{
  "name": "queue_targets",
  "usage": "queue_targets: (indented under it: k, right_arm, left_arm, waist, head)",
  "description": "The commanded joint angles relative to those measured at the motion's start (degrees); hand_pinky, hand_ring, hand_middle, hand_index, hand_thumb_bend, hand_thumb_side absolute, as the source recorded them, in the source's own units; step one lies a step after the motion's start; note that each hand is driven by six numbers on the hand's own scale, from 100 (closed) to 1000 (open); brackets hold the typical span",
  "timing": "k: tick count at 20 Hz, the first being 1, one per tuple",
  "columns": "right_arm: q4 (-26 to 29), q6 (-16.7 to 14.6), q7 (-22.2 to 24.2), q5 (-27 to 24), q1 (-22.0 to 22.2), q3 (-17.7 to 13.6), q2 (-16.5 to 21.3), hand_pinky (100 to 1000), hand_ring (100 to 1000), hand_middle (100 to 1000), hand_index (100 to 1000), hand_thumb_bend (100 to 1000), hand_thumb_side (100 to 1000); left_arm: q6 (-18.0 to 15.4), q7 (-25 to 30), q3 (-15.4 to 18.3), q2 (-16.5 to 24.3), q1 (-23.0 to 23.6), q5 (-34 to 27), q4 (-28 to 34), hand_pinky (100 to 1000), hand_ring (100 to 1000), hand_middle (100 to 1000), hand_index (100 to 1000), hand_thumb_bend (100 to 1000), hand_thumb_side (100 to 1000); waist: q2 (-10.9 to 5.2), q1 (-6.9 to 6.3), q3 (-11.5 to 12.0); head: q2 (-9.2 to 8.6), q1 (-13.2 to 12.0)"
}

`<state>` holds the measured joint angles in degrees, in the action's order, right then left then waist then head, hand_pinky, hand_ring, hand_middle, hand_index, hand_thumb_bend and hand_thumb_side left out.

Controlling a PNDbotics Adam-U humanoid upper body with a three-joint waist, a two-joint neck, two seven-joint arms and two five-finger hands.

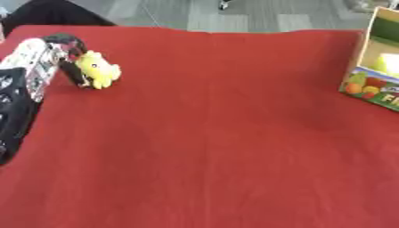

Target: Pick up the objects with one hand, pass them to the other hand, and then place them into the box on the other side of the table.

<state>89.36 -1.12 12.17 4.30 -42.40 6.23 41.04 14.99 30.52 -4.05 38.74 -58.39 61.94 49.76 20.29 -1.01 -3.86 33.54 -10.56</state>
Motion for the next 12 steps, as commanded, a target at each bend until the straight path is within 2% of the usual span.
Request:
queue_targets:
  k: [1, 7, 9, 12]
  right_arm:
    - [0.44, -0.34, 0.09, 0.61, -1.23, -0.06, 0.95, 931, 947, 862, 917, 100, 463]
    - [0.34, -0.88, 0.42, 1.61, -1.55, 0.54, 0.74, 932, 945, 860, 916, 100, 467]
    - [0.30, -1.01, 0.56, 1.84, -1.65, 0.71, 0.60, 933, 944, 859, 915, 100, 469]
    - [0.04, -1.36, 0.77, 2.04, -1.69, 0.73, 0.46, 934, 944, 858, 915, 100, 468]
  left_arm:
    - [-0.26, -1.91, 0.87, 1.08, -1.32, 1.23, 0.17, 802, 806, 768, 883, 557, 100]
    - [-0.67, -4.69, 0.69, 0.41, -1.53, 1.11, -0.80, 796, 791, 741, 830, 470, 100]
    - [-1.53, -3.49, 0.59, 0.20, -1.55, 1.00, -1.54, 799, 793, 743, 825, 439, 100]
    - [-3.20, -0.67, 0.46, -0.01, -1.50, 1.18, -2.26, 785, 772, 705, 762, 382, 100]
  waist:
    - [-0.87, 0.10, -0.14]
    - [-0.40, 0.20, -0.56]
    - [-0.27, 0.17, -0.70]
    - [-0.22, 0.17, -0.83]
  head:
    - [-0.99, -0.38]
    - [-1.40, -0.79]
    - [-1.59, -0.99]
    - [-1.56, -0.98]
